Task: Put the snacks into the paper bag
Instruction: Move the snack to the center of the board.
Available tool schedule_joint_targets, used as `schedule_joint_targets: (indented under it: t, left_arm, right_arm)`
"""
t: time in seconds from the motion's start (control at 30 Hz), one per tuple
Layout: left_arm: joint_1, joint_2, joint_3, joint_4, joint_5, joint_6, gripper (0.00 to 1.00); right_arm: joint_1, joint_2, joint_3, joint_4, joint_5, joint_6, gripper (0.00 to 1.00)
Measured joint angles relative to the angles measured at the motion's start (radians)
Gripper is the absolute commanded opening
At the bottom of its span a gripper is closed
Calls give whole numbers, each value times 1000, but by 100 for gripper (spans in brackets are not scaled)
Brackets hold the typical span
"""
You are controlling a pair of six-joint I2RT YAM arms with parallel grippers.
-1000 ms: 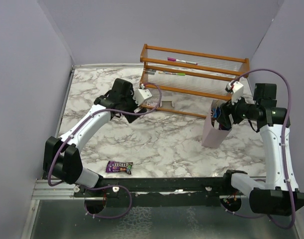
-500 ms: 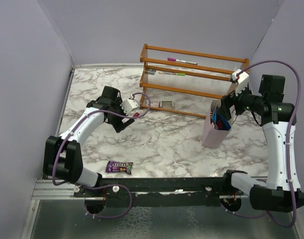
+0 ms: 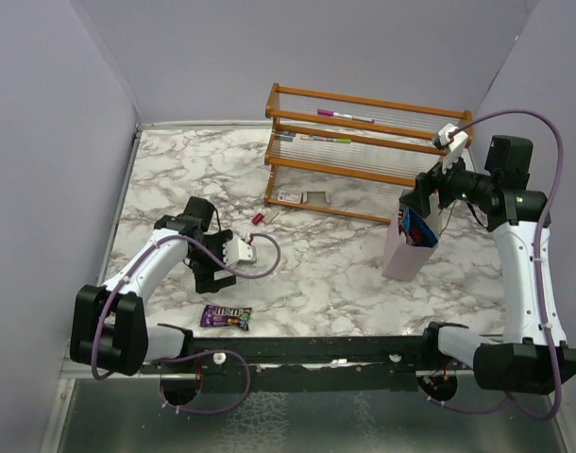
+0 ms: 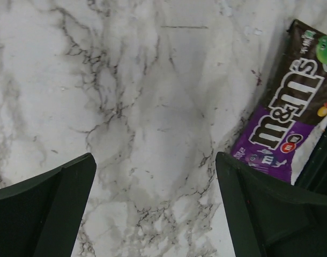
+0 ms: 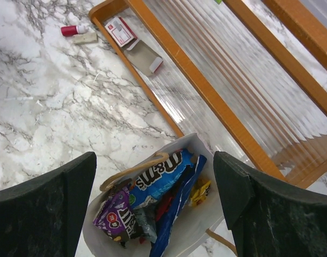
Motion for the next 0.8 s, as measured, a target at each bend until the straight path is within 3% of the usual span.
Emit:
schedule_joint_targets:
  t: [0.33, 0.47, 0.8]
  left_arm:
    - [-68, -35, -137, -43, 24, 131, 83]
    - [-112, -43, -166, -42, 24, 150, 81]
    - [-187, -68, -212, 5, 42, 127, 63]
  right_arm:
    - [0, -18, 3, 15, -10, 5, 90]
    - [0, -18, 14, 16, -10, 5, 89]
    - [0, 34, 16, 16, 19, 5, 89]
